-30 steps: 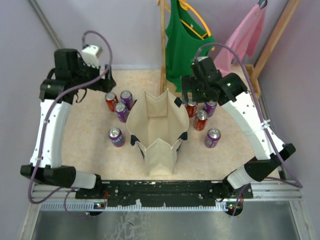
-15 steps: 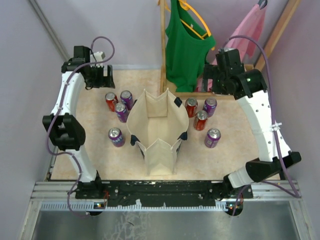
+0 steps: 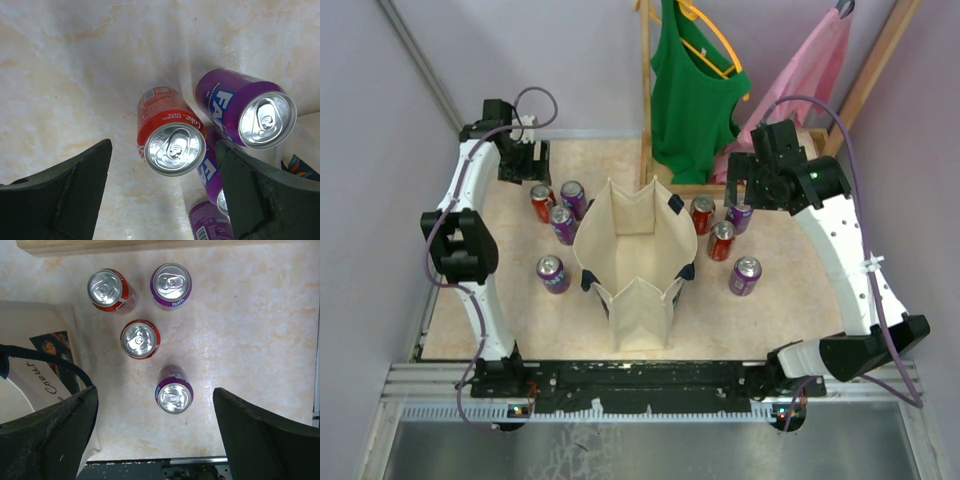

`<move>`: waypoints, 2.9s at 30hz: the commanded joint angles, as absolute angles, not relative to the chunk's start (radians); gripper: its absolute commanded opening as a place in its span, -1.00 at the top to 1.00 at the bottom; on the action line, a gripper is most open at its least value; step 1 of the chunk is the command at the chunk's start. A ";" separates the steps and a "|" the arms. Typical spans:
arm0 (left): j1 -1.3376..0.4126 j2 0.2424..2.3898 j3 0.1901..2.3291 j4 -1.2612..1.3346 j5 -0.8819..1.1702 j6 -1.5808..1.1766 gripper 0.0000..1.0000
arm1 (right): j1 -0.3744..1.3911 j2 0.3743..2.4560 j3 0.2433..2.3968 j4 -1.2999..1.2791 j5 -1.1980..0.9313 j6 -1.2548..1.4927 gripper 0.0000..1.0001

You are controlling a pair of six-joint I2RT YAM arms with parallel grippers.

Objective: Place the beverage into the canvas bag
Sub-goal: Pick up the drink from the center of the board, then place the drink in the canvas bag.

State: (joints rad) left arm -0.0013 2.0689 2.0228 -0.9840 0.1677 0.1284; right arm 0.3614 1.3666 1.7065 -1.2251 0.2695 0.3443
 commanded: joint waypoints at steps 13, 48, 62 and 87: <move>-0.036 2.137 1.971 -1.013 0.157 0.168 -0.73 | 0.351 1.331 1.673 -1.177 0.248 0.354 -0.98; -0.040 2.147 2.004 -1.097 0.137 0.197 1.00 | 0.346 1.306 1.598 -1.156 0.225 0.359 -0.98; -0.043 1.950 2.112 -1.037 0.165 0.250 1.00 | 0.346 1.314 1.583 -1.132 0.211 0.345 -0.98; -0.458 1.529 1.987 -0.960 0.690 0.294 1.00 | 0.345 1.385 1.615 -1.110 0.191 0.319 -0.98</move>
